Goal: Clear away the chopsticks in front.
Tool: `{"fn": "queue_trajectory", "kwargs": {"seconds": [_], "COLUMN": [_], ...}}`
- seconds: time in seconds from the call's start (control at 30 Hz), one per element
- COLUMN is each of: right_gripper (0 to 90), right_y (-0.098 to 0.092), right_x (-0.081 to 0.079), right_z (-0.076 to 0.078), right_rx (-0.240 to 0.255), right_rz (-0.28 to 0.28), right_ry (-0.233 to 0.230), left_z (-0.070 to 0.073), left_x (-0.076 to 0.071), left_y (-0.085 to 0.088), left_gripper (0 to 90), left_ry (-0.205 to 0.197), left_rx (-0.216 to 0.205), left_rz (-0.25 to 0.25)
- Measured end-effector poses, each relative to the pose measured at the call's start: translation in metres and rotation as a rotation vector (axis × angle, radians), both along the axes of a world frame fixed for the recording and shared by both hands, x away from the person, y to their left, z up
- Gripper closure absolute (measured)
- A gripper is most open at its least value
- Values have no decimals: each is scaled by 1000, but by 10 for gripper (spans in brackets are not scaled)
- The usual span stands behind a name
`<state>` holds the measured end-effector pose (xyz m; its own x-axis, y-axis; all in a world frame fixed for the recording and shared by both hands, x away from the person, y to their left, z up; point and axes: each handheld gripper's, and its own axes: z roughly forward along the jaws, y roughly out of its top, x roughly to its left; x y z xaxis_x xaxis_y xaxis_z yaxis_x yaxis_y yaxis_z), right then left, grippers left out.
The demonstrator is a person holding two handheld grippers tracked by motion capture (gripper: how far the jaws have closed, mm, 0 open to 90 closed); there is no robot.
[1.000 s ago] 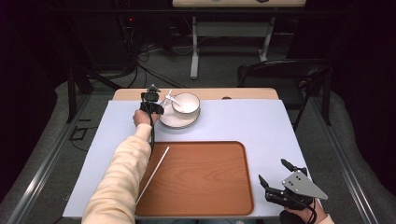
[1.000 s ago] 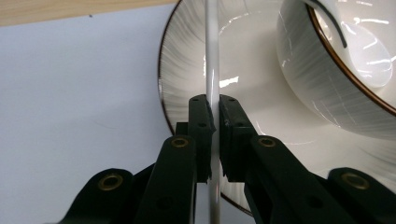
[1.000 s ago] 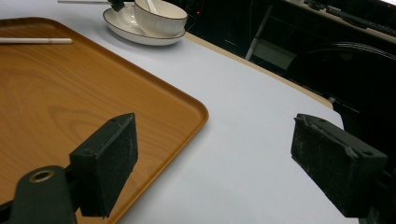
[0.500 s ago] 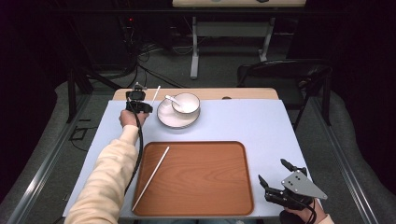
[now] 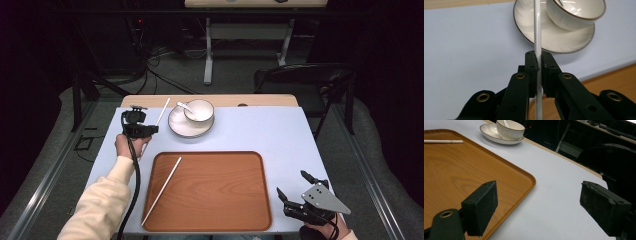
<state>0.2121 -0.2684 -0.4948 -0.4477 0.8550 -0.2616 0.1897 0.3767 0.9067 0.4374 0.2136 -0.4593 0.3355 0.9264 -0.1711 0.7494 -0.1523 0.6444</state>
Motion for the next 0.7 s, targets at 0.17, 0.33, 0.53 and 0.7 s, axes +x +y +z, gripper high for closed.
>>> {"fn": "queue_trajectory", "kwargs": {"seconds": [0.17,0.33,0.53,0.7], "right_gripper": [143,143,143,143], "right_y": [0,1,1,1], "right_x": [0,0,0,0], "right_z": [0,0,0,0], "right_rx": [0,-1,-2,-3], "right_rz": [-1,-2,-1,0], "right_ry": [1,2,3,3], "left_z": [-2,-9,-19,-29], "left_x": [-29,-54,-75,-93], "left_y": [0,0,1,-6], "left_gripper": [849,849,848,849], "left_ry": [-9,-10,7,34], "left_rx": [-17,-22,-22,-17], "left_rz": [-35,-58,-77,-102]}}
